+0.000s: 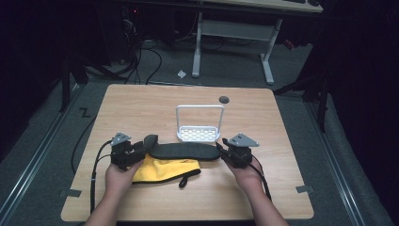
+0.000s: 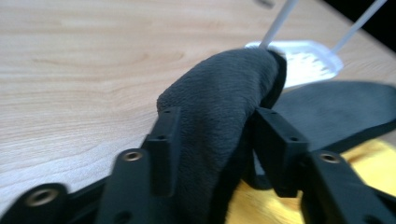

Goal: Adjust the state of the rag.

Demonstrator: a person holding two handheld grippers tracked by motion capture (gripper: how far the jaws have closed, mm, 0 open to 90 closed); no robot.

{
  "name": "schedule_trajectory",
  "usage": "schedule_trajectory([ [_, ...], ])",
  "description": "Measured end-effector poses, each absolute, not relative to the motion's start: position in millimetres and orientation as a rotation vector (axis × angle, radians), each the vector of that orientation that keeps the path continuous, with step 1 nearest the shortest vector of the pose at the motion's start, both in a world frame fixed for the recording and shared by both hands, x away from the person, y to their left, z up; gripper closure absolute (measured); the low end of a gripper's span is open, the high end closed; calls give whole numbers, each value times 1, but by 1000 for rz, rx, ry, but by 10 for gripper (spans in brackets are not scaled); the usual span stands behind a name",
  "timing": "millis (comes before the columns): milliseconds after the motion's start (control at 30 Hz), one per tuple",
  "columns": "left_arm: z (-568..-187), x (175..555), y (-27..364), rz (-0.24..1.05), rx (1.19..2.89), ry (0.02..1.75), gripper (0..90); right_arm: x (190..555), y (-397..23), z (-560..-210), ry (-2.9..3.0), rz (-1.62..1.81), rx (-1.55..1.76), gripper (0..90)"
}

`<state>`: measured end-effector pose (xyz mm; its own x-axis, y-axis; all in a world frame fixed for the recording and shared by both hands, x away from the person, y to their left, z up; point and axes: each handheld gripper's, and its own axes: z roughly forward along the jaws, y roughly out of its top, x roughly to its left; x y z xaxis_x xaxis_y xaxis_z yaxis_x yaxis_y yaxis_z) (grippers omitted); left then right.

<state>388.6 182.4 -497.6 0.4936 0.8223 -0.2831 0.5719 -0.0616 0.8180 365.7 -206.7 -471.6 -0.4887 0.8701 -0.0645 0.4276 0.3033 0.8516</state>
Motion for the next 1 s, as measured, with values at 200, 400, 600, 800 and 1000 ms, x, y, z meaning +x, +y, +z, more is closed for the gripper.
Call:
schedule_trajectory([
  [200,-504,346,200,308,1743,1209,392,314,-176,-488,2197,1156,1066,648],
  [400,-515,332,195,301,1818,1209,392,310,-153,-517,2314,1081,1068,590],
  [600,-531,340,186,368,1935,1245,405,327,-138,-528,2343,1041,1075,594],
  [800,-532,339,184,396,1955,1248,452,326,-142,-522,2300,1042,1047,863],
  [1000,-530,327,151,275,2017,1114,498,305,-191,-492,2187,1044,1066,856],
])
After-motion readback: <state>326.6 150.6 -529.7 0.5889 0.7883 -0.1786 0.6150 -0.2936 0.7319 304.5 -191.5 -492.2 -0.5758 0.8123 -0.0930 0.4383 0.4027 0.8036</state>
